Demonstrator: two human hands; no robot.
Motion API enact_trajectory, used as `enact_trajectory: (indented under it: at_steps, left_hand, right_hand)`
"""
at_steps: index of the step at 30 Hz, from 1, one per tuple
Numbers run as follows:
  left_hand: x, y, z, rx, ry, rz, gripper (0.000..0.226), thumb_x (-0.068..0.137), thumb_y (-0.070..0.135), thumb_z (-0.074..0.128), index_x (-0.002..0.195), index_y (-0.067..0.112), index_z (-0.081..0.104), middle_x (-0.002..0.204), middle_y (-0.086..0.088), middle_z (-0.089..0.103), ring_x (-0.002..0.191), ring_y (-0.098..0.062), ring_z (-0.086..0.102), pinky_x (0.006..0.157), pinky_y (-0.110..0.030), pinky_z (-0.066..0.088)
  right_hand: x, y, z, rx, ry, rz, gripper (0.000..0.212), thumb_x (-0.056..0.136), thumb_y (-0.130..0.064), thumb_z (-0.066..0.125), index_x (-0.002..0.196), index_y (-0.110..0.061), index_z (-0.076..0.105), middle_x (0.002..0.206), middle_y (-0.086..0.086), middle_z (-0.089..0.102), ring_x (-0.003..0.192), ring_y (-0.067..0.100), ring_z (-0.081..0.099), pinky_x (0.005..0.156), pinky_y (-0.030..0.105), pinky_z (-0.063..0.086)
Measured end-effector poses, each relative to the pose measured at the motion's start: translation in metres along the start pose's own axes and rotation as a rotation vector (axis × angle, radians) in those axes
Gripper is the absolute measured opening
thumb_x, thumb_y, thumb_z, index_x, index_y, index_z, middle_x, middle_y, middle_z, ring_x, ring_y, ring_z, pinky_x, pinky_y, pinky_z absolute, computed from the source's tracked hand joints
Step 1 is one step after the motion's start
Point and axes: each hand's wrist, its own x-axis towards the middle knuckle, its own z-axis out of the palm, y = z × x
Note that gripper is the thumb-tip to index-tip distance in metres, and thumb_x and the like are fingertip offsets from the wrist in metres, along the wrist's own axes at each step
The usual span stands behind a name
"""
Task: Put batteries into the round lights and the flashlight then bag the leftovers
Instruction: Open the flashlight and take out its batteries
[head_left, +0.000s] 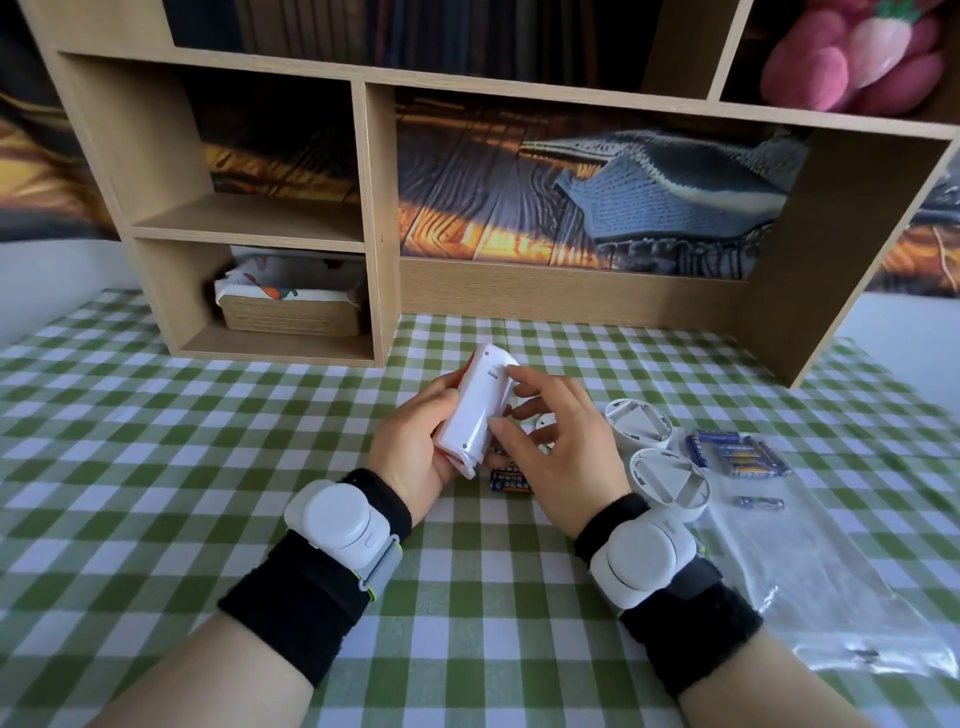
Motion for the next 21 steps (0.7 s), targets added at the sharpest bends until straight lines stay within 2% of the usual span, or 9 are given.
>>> enact_trajectory:
  at_steps: [2,4,7,10,13,16,19,21]
  left_hand:
    - [-0.0014,0.0001,0.0006,0.036,-0.043,0.011,0.028,0.095,0.014,0.051,0.12,0.016,0.063,0.095,-0.011,0.074,0.076,-0.025,0.07,0.061,-0.039,0.055]
    - [-0.0008,-0.0025,-0.0016,0.132,-0.067,0.037,0.039,0.082,0.018,0.059,0.121,0.023,0.063,0.102,-0.01,0.073,0.082,-0.025,0.069,0.06,-0.037,0.055]
    - [-0.0002,-0.0055,-0.0037,0.212,-0.066,0.06,0.041,0.082,0.013,0.06,0.119,0.028,0.062,0.109,-0.009,0.07,0.094,-0.024,0.066,0.07,-0.036,0.054]
    - [-0.0007,-0.0047,-0.001,0.207,-0.071,0.036,0.036,0.082,0.028,0.067,0.118,0.027,0.064,0.099,-0.005,0.071,0.084,-0.019,0.068,0.066,-0.034,0.052]
    - [-0.0021,-0.0019,0.0021,0.173,-0.031,-0.022,0.036,0.093,0.04,0.052,0.114,0.014,0.063,0.081,-0.011,0.064,0.063,-0.023,0.062,0.054,-0.032,0.048]
    - [-0.0034,-0.0005,0.0025,0.095,-0.003,-0.076,0.041,0.101,0.039,0.042,0.112,0.006,0.064,0.077,-0.017,0.065,0.058,-0.029,0.061,0.051,-0.033,0.052]
    - [-0.0046,0.0003,0.0038,0.092,-0.014,-0.094,0.041,0.103,0.036,0.038,0.104,0.006,0.065,0.072,-0.017,0.067,0.056,-0.029,0.063,0.054,-0.035,0.053]
    - [-0.0048,-0.001,0.0046,0.099,-0.011,-0.085,0.039,0.104,0.035,0.037,0.101,0.009,0.066,0.073,-0.015,0.069,0.058,-0.027,0.065,0.063,-0.039,0.051]
  right_hand:
    - [-0.0004,0.0003,-0.0007,0.006,0.008,0.006,0.045,0.09,-0.03,0.068,0.132,-0.034,0.052,0.113,-0.019,0.052,0.099,-0.004,0.056,0.076,0.015,0.052]
    - [-0.0007,0.0001,-0.0013,0.025,0.013,0.013,0.047,0.091,-0.03,0.065,0.135,-0.035,0.049,0.114,-0.019,0.053,0.099,-0.003,0.058,0.076,0.015,0.052]
    - [-0.0013,-0.0008,-0.0022,0.07,0.007,0.012,0.049,0.093,-0.026,0.063,0.139,-0.034,0.045,0.116,-0.016,0.056,0.099,-0.001,0.059,0.077,0.015,0.051]
    - [-0.0021,-0.0027,-0.0024,0.072,-0.025,-0.014,0.048,0.093,-0.024,0.063,0.137,-0.036,0.047,0.115,-0.014,0.059,0.099,0.001,0.061,0.077,0.017,0.052]
    - [-0.0023,-0.0033,-0.002,0.049,-0.029,-0.033,0.045,0.093,-0.024,0.063,0.134,-0.038,0.051,0.112,-0.015,0.06,0.096,0.001,0.06,0.076,0.016,0.051]
    - [-0.0019,-0.0029,-0.0022,0.01,0.014,-0.047,0.037,0.091,-0.026,0.065,0.126,-0.036,0.058,0.108,-0.016,0.059,0.095,0.0,0.059,0.074,0.013,0.049]
    - [-0.0011,-0.0025,-0.0016,-0.024,0.056,-0.077,0.028,0.089,-0.027,0.069,0.116,-0.035,0.064,0.108,-0.012,0.057,0.089,0.007,0.059,0.071,0.012,0.048]
    - [-0.0016,-0.0026,-0.0001,-0.027,0.059,-0.107,0.024,0.089,-0.024,0.07,0.112,-0.032,0.067,0.107,-0.012,0.057,0.09,0.008,0.059,0.07,0.012,0.048]
